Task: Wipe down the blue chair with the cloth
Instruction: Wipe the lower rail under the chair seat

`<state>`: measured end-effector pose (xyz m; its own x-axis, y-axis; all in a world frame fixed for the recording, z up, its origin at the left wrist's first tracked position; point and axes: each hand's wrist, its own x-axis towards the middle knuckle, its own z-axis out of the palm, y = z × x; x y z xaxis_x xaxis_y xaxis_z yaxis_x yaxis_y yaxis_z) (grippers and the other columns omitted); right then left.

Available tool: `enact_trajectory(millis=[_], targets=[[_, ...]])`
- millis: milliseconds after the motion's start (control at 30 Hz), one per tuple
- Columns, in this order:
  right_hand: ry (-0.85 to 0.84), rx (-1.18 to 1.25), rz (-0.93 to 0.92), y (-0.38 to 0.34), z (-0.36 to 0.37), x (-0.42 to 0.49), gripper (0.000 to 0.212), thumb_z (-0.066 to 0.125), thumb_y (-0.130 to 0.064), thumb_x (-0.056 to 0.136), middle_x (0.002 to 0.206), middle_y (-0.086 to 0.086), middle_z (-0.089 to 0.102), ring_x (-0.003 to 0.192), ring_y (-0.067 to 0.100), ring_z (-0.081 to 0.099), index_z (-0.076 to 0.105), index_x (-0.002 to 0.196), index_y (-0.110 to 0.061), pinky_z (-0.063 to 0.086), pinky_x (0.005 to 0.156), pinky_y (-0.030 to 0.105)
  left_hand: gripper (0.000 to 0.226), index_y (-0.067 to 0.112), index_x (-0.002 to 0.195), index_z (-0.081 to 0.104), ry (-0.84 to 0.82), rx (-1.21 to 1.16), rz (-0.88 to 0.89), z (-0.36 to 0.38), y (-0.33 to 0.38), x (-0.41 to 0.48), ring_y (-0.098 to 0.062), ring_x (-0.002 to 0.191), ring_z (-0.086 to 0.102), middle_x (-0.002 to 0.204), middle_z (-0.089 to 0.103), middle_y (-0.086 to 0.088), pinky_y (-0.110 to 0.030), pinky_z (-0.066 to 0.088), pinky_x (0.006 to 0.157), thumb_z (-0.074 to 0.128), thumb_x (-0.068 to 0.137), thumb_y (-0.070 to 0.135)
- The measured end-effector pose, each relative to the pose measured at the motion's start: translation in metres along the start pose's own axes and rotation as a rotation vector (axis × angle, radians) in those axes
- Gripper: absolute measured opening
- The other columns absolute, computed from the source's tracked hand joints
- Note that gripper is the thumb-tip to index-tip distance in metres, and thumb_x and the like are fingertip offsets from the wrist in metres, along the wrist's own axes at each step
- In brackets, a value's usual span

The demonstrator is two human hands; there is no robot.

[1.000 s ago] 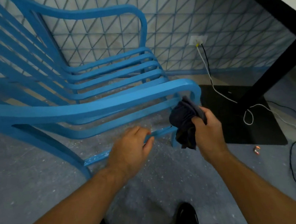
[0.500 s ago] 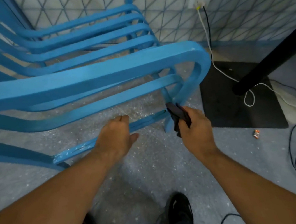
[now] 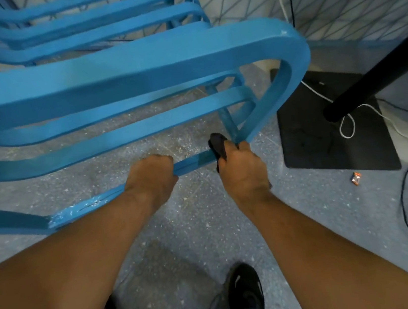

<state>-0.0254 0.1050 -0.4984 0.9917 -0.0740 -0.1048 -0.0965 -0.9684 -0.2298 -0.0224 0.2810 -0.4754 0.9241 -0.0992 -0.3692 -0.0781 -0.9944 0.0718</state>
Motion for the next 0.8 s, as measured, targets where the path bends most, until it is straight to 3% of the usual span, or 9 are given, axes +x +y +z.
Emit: enact_trajectory(millis=[233,433,567,700,800], targets=[[-0.138,-0.136,-0.164,0.003,0.002,-0.003,0.044,0.045,-0.023,0.101,0.120,0.014,0.055,0.093,0.034,0.063,0.036,0.143,-0.016,0.052,0.079,0.043,0.025,0.019,0.110,0.060,0.023,0.036,0.015,0.003,-0.003,0.000,-0.019,0.077,0.054,0.096,0.064,-0.003,-0.031,0.043,0.067,0.049,0.098,0.039],[-0.069,0.009,-0.041,-0.006,0.005,0.013,0.027,0.042,-0.027,0.101,0.097,0.010,0.066,0.085,0.033,0.066,0.047,0.126,-0.018,0.057,0.073,0.045,0.026,0.020,0.112,0.059,0.016,0.043,0.022,0.004,-0.003,0.002,-0.017,0.076,0.050,0.097,0.063,-0.002,-0.030,0.042,0.067,0.049,0.098,0.039],[-0.080,0.031,-0.061,-0.001,0.007,-0.011,0.045,0.045,-0.024,0.101,0.106,0.012,0.059,0.087,0.033,0.065,0.033,0.143,-0.016,0.056,0.077,0.047,0.026,0.019,0.111,0.060,0.017,0.042,0.034,0.003,-0.004,0.001,-0.019,0.081,0.057,0.099,0.064,-0.002,-0.032,0.047,0.071,0.050,0.098,0.039],[-0.053,0.040,0.028,0.005,0.002,0.008,0.031,0.041,-0.034,0.101,0.097,0.011,0.062,0.083,0.034,0.066,0.047,0.128,-0.019,0.057,0.073,0.047,0.025,0.018,0.113,0.060,0.016,0.033,0.036,0.006,-0.004,0.003,-0.019,0.080,0.056,0.098,0.064,-0.002,-0.032,0.048,0.073,0.051,0.098,0.037],[-0.095,0.052,0.028,0.000,0.000,-0.002,0.033,0.041,-0.031,0.102,0.097,0.011,0.061,0.084,0.031,0.064,0.047,0.129,-0.014,0.055,0.074,0.043,0.025,0.018,0.111,0.060,0.015,0.034,0.046,0.004,-0.004,0.003,-0.021,0.085,0.060,0.099,0.064,-0.003,-0.033,0.048,0.074,0.051,0.098,0.037]])
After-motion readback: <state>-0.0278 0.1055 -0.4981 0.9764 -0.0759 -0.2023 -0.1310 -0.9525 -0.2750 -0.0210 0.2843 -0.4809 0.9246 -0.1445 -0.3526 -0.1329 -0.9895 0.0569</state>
